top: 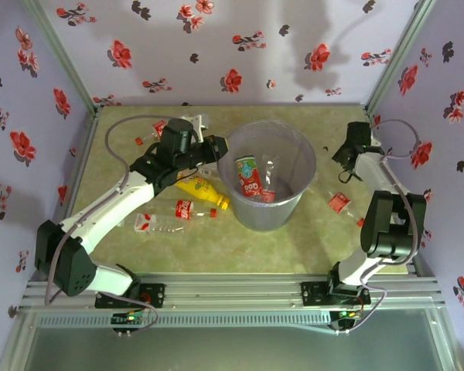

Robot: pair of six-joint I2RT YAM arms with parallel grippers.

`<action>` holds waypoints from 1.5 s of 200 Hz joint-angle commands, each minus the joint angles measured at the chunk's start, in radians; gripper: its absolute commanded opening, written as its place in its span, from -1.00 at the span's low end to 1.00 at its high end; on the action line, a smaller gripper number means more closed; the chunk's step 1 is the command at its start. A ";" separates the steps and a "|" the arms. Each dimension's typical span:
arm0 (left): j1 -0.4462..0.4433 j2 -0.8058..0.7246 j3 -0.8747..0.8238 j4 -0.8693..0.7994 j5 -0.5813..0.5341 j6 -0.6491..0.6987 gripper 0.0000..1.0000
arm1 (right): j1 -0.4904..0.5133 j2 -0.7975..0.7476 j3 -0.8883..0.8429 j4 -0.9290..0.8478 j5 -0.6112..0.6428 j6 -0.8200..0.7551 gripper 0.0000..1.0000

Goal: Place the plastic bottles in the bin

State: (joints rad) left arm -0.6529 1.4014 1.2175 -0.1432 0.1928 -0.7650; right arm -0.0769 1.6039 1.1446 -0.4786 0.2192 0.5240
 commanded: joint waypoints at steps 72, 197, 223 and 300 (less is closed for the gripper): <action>-0.005 -0.023 -0.013 -0.020 -0.003 0.001 -1.00 | 0.085 -0.262 -0.175 -0.324 -0.329 -0.159 0.94; -0.005 -0.027 -0.015 -0.024 -0.016 0.009 -1.00 | 0.130 -0.177 -0.350 -0.239 -0.391 -0.069 0.82; -0.005 -0.023 -0.009 -0.025 -0.016 0.009 -1.00 | 0.131 -0.150 -0.367 -0.209 -0.380 -0.058 0.74; -0.006 0.000 0.018 -0.038 -0.016 0.017 -1.00 | 0.129 -0.197 -0.305 -0.256 -0.281 -0.051 0.15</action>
State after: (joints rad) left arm -0.6529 1.3937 1.2144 -0.1547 0.1860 -0.7650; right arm 0.0486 1.4555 0.7929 -0.6937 -0.1226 0.4656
